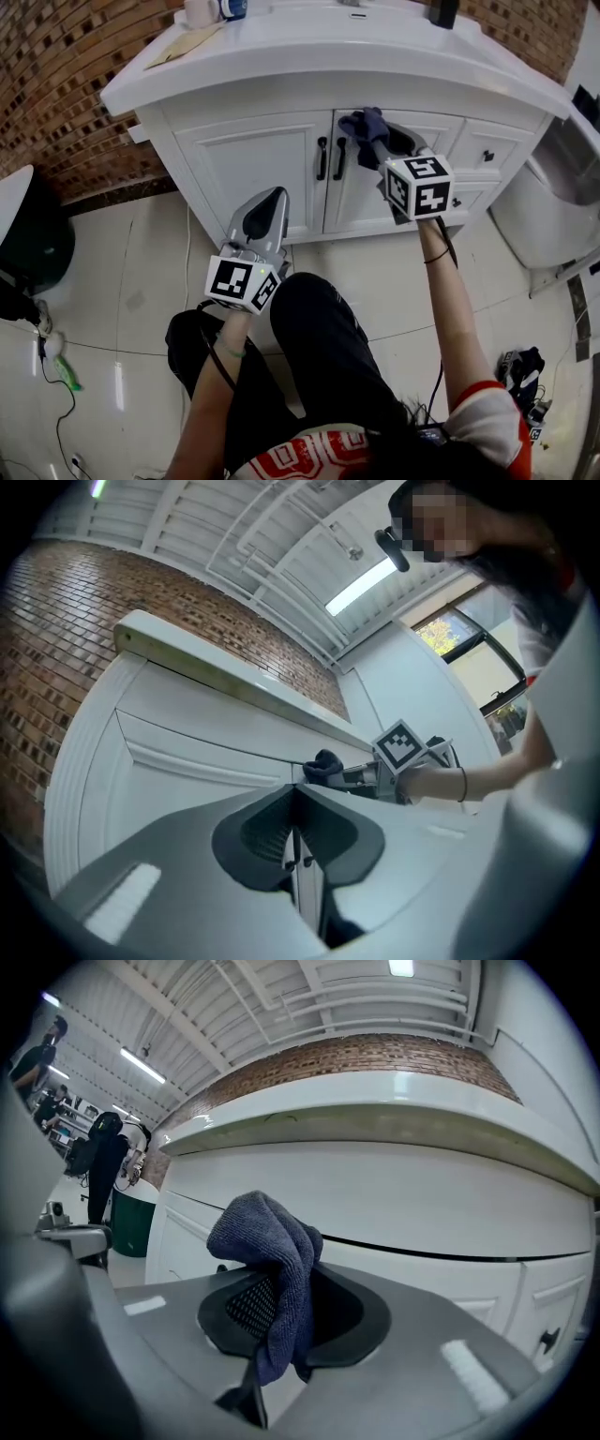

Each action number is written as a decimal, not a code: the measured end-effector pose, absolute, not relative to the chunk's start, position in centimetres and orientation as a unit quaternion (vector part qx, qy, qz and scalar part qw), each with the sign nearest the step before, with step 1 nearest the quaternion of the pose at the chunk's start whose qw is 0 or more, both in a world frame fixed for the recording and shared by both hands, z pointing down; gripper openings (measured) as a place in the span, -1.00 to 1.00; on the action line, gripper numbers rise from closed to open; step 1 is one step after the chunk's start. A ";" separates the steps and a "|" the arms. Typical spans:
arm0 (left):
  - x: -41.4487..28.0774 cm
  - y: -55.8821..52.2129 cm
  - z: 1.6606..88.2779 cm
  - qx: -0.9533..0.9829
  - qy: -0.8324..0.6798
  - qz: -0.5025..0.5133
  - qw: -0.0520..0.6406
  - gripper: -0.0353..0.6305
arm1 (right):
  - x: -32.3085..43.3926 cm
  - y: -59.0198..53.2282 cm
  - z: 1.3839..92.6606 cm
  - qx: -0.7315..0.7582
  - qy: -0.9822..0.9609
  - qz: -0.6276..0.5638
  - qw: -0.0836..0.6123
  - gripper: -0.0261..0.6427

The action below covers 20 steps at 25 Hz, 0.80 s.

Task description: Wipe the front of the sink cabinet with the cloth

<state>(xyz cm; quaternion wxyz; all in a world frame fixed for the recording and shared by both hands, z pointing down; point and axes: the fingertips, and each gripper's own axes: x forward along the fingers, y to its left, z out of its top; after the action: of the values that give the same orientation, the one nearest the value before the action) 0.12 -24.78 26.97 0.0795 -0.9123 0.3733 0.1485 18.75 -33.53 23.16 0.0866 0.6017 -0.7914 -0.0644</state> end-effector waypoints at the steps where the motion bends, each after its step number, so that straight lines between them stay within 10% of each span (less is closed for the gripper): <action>1: 0.1 -24.9 27.0 -0.912 0.375 0.149 0.079 -0.89 | 19.6 -33.5 23.2 0.607 -0.788 -0.064 0.087 -0.69; 20: 0.2 -25.2 26.5 -0.906 0.377 0.189 0.031 -0.89 | 40.4 -30.9 24.8 0.738 -0.670 -0.003 0.079 -0.69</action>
<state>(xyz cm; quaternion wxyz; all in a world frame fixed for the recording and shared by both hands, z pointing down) 0.16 -25.25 26.54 0.0313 -0.9063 0.3765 0.1893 40.36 -30.90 24.83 0.0789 0.7384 -0.6697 -0.0030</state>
